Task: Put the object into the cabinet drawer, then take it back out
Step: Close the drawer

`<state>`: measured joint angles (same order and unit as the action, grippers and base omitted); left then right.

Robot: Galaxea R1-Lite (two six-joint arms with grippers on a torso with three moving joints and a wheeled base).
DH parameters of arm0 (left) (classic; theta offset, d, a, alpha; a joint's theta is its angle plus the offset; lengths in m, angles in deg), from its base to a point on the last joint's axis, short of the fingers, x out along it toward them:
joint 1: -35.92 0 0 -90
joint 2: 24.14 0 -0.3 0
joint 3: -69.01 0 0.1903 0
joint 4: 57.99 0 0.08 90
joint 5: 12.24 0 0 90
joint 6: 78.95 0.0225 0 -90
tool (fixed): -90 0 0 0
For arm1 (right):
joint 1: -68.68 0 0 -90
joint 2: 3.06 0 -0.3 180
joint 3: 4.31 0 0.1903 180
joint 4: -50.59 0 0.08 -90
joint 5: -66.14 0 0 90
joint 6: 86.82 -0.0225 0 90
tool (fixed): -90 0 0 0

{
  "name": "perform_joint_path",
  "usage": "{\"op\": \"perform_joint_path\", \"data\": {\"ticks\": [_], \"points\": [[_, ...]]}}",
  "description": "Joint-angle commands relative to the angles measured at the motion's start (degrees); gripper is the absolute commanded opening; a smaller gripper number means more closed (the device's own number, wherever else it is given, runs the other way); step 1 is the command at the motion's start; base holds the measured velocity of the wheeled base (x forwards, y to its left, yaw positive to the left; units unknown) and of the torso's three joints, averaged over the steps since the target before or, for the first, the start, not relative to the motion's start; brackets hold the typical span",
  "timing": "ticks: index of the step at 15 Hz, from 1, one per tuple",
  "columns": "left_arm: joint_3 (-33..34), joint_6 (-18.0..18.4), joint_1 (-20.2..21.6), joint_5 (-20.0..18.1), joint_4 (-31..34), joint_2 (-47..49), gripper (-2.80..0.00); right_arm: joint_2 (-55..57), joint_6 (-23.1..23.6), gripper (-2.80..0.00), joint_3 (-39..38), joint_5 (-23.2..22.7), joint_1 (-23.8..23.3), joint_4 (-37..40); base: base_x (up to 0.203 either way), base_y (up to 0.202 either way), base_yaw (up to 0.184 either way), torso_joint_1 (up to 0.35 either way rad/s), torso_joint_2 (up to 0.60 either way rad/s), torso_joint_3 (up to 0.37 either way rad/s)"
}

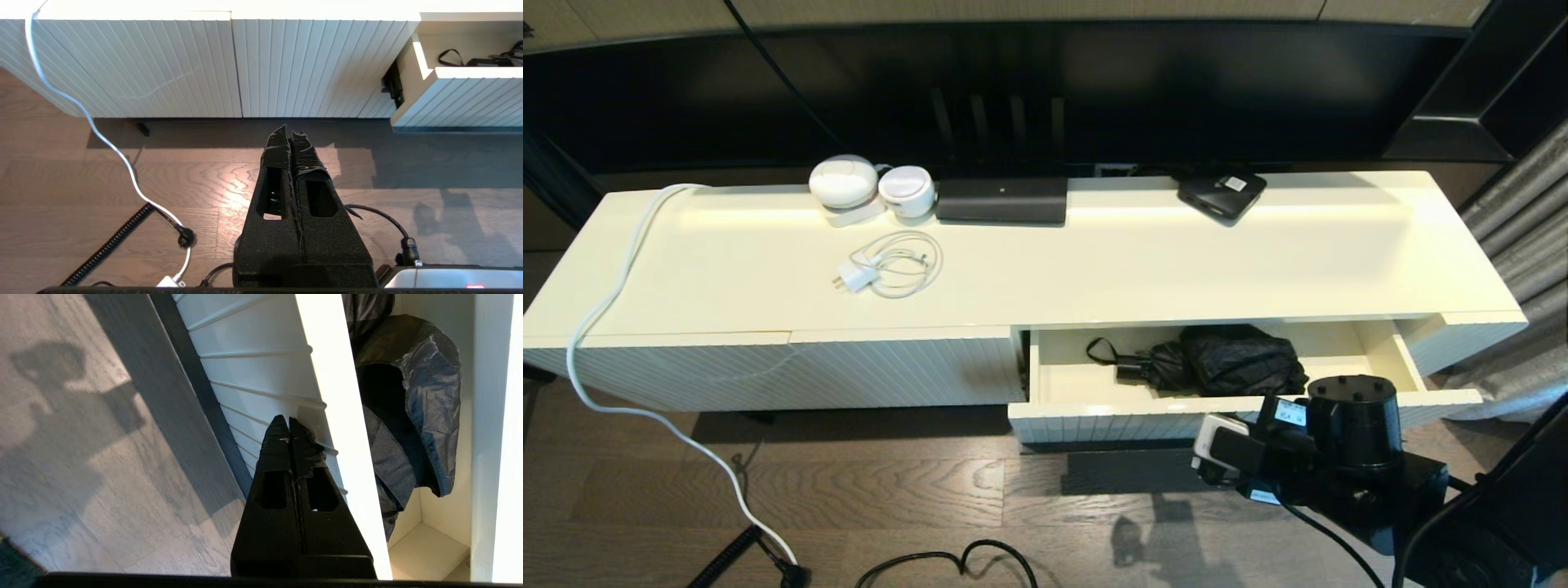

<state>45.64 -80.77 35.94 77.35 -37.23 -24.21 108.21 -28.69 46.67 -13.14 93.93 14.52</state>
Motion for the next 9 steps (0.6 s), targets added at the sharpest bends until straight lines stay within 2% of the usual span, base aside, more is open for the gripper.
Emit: {"op": "perform_joint_path", "data": {"ticks": [1,9], "points": [[-0.04,-0.03,0.01,-0.02,-0.03,0.07,-2.8,0.28,0.37,-2.8,0.37,0.0,-0.14,-0.42,0.0,0.0,0.0,0.0,0.0,0.0],[0.0,-0.03,0.06,-0.02,0.06,0.07,-2.8,2.02,1.46,-2.8,6.4,-0.17,-1.61,-0.34,0.0,0.0,0.0,0.0,0.0,0.0]]}}
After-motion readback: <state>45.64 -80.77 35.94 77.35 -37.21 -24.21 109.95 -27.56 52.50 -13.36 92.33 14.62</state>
